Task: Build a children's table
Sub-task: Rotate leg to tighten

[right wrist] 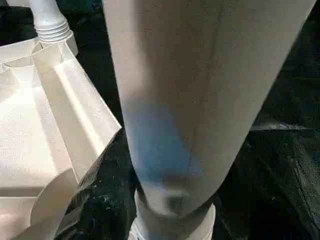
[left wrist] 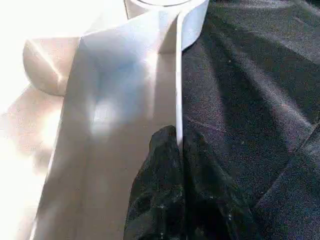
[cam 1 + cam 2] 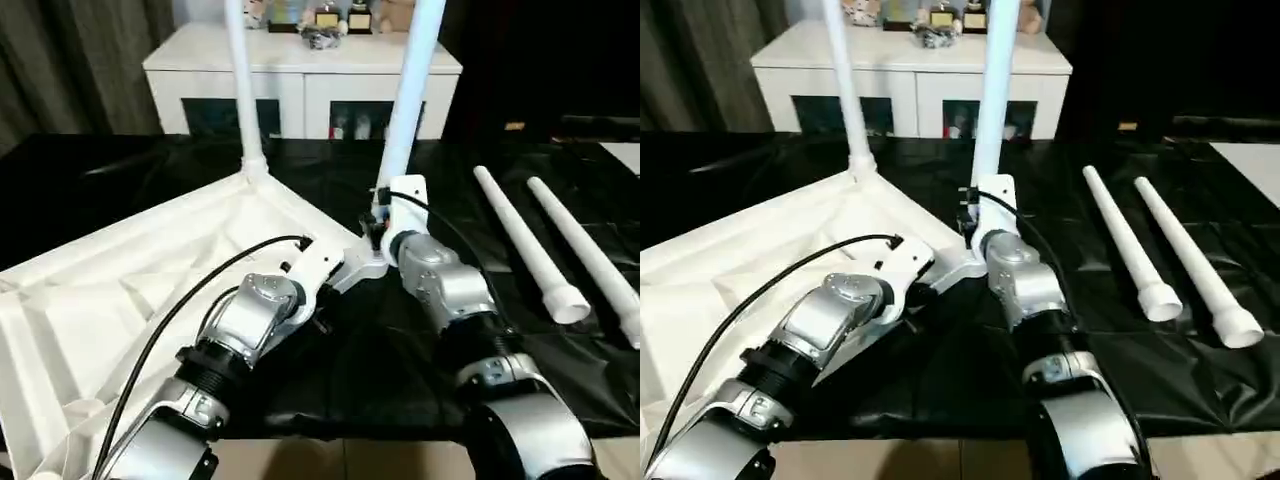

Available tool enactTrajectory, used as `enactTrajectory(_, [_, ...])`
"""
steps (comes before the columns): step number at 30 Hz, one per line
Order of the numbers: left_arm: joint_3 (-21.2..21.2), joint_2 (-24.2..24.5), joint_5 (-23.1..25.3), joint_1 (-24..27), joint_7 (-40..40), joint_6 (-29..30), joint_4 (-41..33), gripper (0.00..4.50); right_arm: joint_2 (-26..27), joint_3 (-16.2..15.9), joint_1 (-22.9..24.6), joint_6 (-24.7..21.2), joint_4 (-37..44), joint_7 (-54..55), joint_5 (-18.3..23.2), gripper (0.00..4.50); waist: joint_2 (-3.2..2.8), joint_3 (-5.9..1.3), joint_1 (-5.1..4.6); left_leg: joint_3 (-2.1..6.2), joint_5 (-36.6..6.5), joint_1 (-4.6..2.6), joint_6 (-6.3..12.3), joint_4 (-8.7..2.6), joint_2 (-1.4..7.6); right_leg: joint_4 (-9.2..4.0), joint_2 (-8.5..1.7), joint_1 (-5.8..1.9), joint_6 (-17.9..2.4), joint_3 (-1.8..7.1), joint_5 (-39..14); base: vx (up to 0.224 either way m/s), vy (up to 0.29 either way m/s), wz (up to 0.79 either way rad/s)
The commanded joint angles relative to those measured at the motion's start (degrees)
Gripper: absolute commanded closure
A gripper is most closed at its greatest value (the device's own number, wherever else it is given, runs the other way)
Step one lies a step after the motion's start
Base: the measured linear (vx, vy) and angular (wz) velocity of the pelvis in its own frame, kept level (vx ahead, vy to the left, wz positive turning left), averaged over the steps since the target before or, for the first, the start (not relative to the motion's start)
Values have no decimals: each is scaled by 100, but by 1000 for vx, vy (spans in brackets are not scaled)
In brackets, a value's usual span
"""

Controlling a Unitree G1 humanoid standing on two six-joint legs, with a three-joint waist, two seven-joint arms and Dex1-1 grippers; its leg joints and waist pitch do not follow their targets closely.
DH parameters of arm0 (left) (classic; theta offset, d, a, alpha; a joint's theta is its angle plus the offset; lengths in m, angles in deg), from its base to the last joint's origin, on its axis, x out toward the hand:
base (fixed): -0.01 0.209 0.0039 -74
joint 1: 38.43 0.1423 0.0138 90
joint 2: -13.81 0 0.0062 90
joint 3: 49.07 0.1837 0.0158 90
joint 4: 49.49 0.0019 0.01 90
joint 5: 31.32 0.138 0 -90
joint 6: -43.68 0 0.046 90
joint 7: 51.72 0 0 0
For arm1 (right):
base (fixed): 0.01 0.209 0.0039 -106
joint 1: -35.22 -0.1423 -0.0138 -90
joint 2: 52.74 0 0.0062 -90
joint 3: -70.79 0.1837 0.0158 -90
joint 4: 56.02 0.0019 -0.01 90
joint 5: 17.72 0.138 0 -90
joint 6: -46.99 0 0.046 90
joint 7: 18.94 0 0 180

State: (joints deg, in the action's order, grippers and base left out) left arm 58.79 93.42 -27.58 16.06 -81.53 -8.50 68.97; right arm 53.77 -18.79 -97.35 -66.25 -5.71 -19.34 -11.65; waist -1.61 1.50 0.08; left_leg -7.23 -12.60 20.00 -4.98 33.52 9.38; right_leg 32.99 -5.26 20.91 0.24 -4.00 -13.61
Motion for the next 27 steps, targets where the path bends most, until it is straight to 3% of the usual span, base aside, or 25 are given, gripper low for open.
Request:
enactTrajectory(1, [-38, 17, 102, -120, 146, -39, 10, 450, 195, -113, 372, -282, -838, -130, -3, 266, -48, -102, -13, 129, -3113, -22, -256, -628, 257, -539, -345, -5, -547, 198, -2552, 0, 0, 0])
enactTrajectory(5, [-54, 65, 105, -137, 125, -78, 42, 450, 253, 66, 248, 37, -872, -342, 144, 266, -33, -79, -17, 129, -3344, -58, -221, -629, 252, -586, -346, 40, -434, 187, -2924, 0, 0, 0])
enactTrajectory(7, [-60, 89, 104, -147, 109, -102, 53, 450, 229, 77, 181, 113, -887, -404, 132, 210, -25, -70, -13, 128, -3313, -57, -187, -631, 250, -608, -351, 47, -408, 186, -2990, 0, 0, 0])
enactTrajectory(9, [-69, 136, 96, -154, 85, -127, 45, 450, 182, 66, 111, 146, -803, -520, 134, 210, -13, -78, -13, 122, -3204, -44, -142, -631, 248, -619, -361, 39, -408, 185, -3014, 0, 0, 0])
enactTrajectory(10, [-69, 136, 96, -154, 85, -127, 45, 450, 182, 66, 111, 146, -803, -520, 134, 188, -13, -78, -13, 122, -3204, -44, -142, -631, 248, -619, -361, 39, -408, 185, -3014, 0, 0, 0])
enactTrajectory(12, [-67, 203, 95, -137, 49, -199, 6, 450, 119, 20, 64, 179, -637, -749, 137, 173, 9, -136, 32, 99, -2575, 44, -83, -641, 278, -553, -374, -44, -584, 213, -2344, 0, 0, 0])
enactTrajectory(14, [-67, 221, 94, -128, 36, -227, -9, 450, 96, -8, 64, 182, -569, -817, 130, 157, 25, -123, 58, 18, -2058, 70, 21, -630, 280, -500, -353, -40, -824, 242, -1741, 0, 0, 0])
enactTrajectory(17, [-47, 339, 82, -63, -109, -442, -94, 450, -42, -66, 128, 63, -166, -1098, 126, 128, 27, -109, 91, -59, -1954, 14, 96, -597, 289, -551, -365, -7, -843, 246, -2214, 0, 0, 0])
enactTrajectory(20, [14, 476, 83, 11, -301, -663, -199, 450, -205, -128, 248, -120, 242, -1378, 166, 101, 24, -146, 122, -86, -1425, 67, 124, -598, 326, -472, -350, -64, -925, 252, -1622, 0, 0, 0])
enactTrajectory(21, [14, 476, 83, 11, -301, -663, -199, 450, -205, -128, 248, -120, 242, -1378, 166, 101, 22, -138, 140, -122, -1516, 48, 141, -596, 331, -473, -331, -22, -977, 250, -1651, 0, 0, 0])
enactTrajectory(22, [46, 572, 52, 81, -438, -672, -317, 450, -359, -204, 402, -331, 638, -1638, 215, 93, 5, -135, 157, -125, -1606, 42, 126, -599, 324, -481, -318, -31, -953, 244, -1776, 0, 0, 0])
enactTrajectory(23, [106, 704, 19, 168, -658, -737, -454, 450, -585, -317, 614, -590, 1129, -1983, 282, 80, 26, -133, 184, -128, -1684, 61, 126, -597, 315, -498, -309, -28, -856, 255, -1907, 0, 0, 0])
enactTrajectory(25, [133, 798, -27, 243, -841, -782, -557, 450, -804, -420, 811, -763, 1523, -2308, 338, 62, 22, -174, 240, -144, -1396, 49, 158, -576, 334, -450, -295, -31, -857, 274, -1466, 32, -16, 1])
enactTrajectory(27, [163, 861, -64, 295, -992, -834, -631, 450, -940, -462, 930, -862, 1737, -2477, 359, 53, 9, -223, 240, -183, -931, 76, 188, -520, 312, -362, -292, -54, -1151, 267, -738, 71, -32, 2])
